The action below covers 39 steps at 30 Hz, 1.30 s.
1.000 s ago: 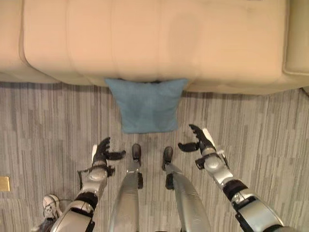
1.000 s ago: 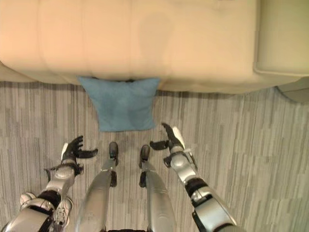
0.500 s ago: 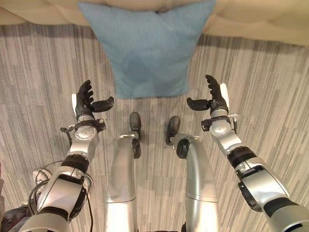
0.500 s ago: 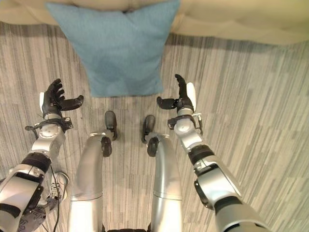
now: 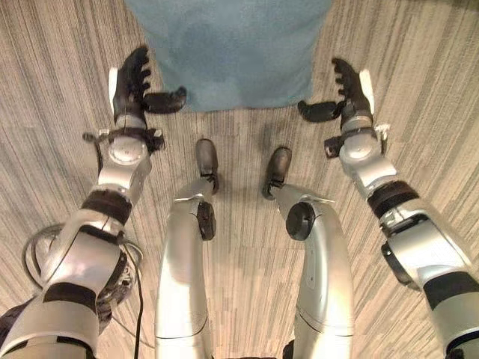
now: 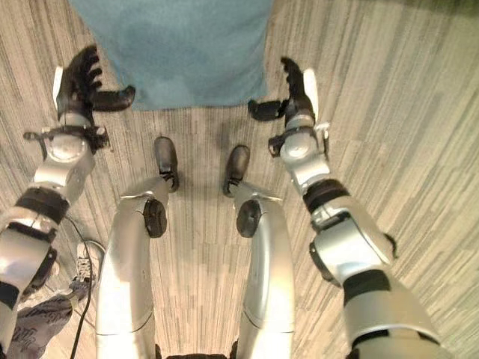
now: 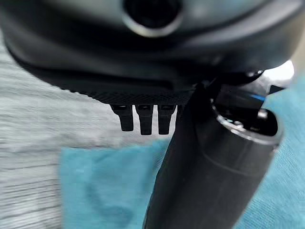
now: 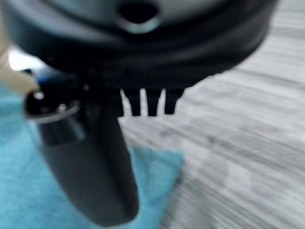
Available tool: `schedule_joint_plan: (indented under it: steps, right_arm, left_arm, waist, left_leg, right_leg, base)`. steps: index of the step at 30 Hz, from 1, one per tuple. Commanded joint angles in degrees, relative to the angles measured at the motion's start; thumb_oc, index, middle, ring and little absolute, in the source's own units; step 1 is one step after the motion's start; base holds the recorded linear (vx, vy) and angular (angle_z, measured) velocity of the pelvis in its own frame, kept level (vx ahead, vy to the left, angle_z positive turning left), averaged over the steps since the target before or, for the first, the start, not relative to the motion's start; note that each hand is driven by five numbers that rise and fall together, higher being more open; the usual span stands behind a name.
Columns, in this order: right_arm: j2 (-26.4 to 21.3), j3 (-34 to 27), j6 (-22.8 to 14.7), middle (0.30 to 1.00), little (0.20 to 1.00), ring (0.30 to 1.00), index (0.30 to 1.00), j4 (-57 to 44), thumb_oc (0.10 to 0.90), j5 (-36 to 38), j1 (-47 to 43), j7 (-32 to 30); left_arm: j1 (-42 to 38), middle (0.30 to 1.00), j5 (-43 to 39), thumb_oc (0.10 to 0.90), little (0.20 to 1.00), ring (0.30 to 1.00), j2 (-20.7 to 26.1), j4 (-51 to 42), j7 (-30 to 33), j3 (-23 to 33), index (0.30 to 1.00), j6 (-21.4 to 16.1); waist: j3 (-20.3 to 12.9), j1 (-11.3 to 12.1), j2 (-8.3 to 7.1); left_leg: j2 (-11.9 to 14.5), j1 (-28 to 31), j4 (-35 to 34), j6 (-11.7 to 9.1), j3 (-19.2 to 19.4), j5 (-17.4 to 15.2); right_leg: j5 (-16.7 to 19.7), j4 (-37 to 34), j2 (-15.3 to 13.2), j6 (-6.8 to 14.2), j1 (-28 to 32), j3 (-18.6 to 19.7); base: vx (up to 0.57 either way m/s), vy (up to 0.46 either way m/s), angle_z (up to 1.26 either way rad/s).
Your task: Pick up all the scattered cushions and arrange them neatly on the sofa.
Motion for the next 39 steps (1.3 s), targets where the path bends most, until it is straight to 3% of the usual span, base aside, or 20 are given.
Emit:
schedule_joint_plan:
  steps: [1,10,23,36,39]
  right_arm:
    - [-3.39,1.22,-1.49,0.900,0.900,0.900,0.900,-0.47,0.800,1.15,0.42,0.13]
    - [-6.56,6.25,-1.74,0.900,0.900,0.900,0.900,-0.18,0.800,0.61,-4.58,1.11]
    - [-6.41,3.35,-1.29,0.900,0.900,0.900,0.900,3.05,0.800,3.05,-7.31,-3.48]
    - [-2.85,7.00,-3.57,0.900,0.900,0.900,0.900,-1.74,0.800,8.11,-9.62,-0.54]
    - [0.09,7.67,-5.59,0.900,0.900,0.900,0.900,-4.14,0.800,9.41,-10.02,0.06]
  left_arm:
    - [2.25,0.900,-1.06,0.800,0.900,0.900,3.69,-1.91,-0.21,3.17,0.900,-2.95]
    - [0.78,0.900,-3.24,0.800,0.900,0.900,4.40,-1.13,0.47,3.27,0.900,-3.67]
    - [-2.88,0.900,-4.19,0.800,0.900,0.900,4.66,2.80,2.69,3.46,0.900,-3.46]
    - [-8.36,0.900,-3.97,0.800,0.900,0.900,2.43,-0.29,-0.85,-4.70,0.900,-3.04]
    - [-10.59,0.900,2.71,0.800,0.900,0.900,0.52,-0.54,-2.06,-10.58,0.900,-1.92]
  waist:
    - [-1.30,-0.11,2.52]
    - [-1.30,0.82,2.22]
    - [-1.30,1.03,2.38]
    - [-1.30,-0.11,1.13]
    - [-1.30,-0.77,0.75]
  left_leg:
    - [-1.51,2.78,-6.03,-2.82,-2.86,-0.10]
    - [-3.04,2.78,-8.27,-3.31,-2.81,1.10]
    - [-4.18,2.78,-9.64,-3.58,-3.34,1.65]
    - [-3.84,2.78,-8.89,-3.53,-3.60,1.52]
    - [-3.63,2.78,-8.57,-3.48,-3.42,1.71]
  right_leg:
    - [-6.61,-0.86,-0.89,6.07,5.39,3.19]
    - [-5.65,-2.05,-1.11,6.56,4.95,3.97]
    - [-5.62,-2.80,-0.87,6.45,5.03,4.44]
    - [-4.90,-1.09,-0.99,6.76,3.87,5.72]
    - [-4.54,-0.89,-0.81,6.72,3.82,6.09]
  base:
    - [0.00,-0.011,0.10]
    - [-0.01,-0.034,0.09]
    - [0.00,-0.010,0.03]
    - [0.00,0.004,0.01]
    - [0.00,0.012,0.00]
